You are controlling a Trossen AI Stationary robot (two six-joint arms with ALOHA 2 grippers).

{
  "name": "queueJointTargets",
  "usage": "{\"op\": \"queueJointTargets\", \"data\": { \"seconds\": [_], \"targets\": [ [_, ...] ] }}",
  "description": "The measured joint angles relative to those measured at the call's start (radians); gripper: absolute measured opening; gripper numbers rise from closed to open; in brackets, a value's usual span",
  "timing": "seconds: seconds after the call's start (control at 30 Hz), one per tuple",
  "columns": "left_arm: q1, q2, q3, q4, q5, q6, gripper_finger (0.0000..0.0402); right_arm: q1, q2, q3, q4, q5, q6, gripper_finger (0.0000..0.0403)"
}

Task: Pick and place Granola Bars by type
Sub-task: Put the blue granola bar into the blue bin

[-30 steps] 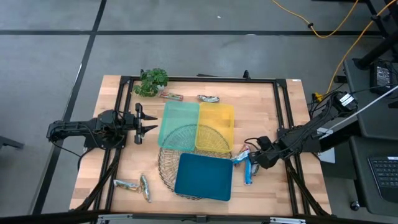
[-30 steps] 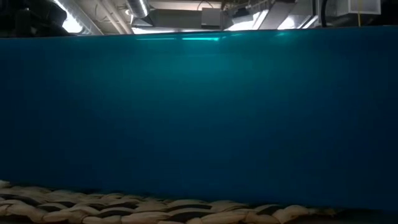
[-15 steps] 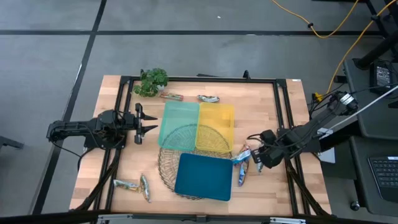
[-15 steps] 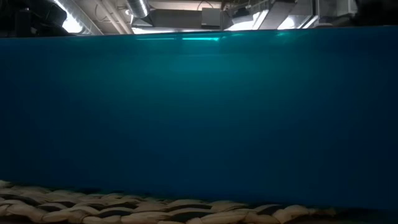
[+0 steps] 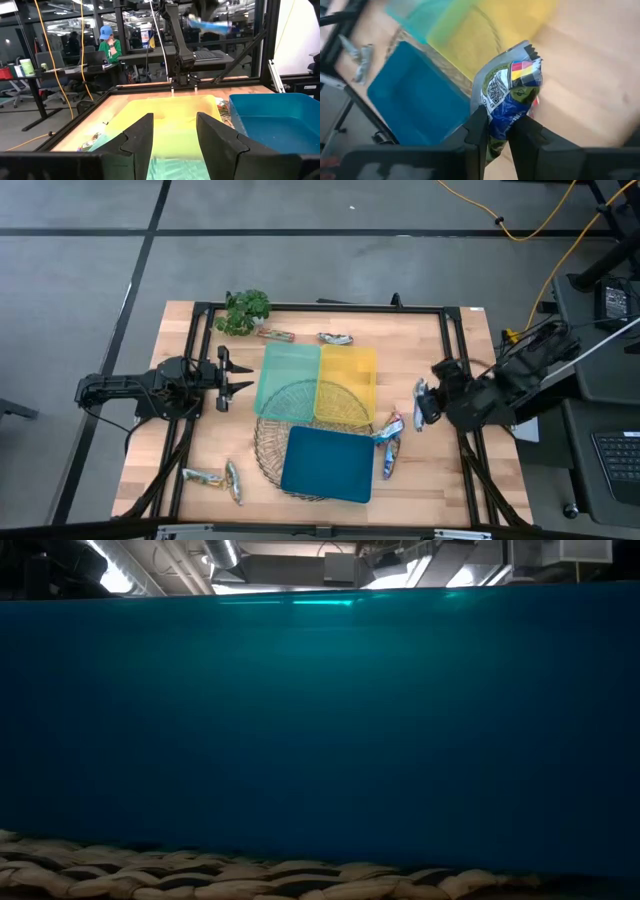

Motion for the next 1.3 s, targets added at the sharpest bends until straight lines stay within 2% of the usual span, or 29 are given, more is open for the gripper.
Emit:
{"op": "queueJointTargets", "data": {
  "seconds": [0.33, 0.47, 0.67, 0.97, 1.3],
  "targets": [
    [0.000, 0.000, 0.000, 0.000, 0.000, 0.000, 0.0143, -0.083, 0.001, 0.207, -0.014, 0.016, -0.355, 0.0070],
    [0.000, 0.000, 0.000, 0.000, 0.000, 0.000, 0.0143, -0.125, 0.002, 0.270, 0.018, -0.009, -0.519, 0.0070],
    [0.000, 0.000, 0.000, 0.000, 0.000, 0.000, 0.0143, -0.211, 0.063, 0.391, 0.050, -0.122, -0.773, 0.0070],
    [0.000, 0.000, 0.000, 0.000, 0.000, 0.000, 0.0143, -0.350, 0.269, 0.622, 0.048, -0.305, -1.071, 0.0071],
    [0.000, 0.000, 0.000, 0.000, 0.000, 0.000, 0.0143, -0.431, 0.472, 0.818, 0.045, -0.503, -1.259, 0.0071]
  ]
}}
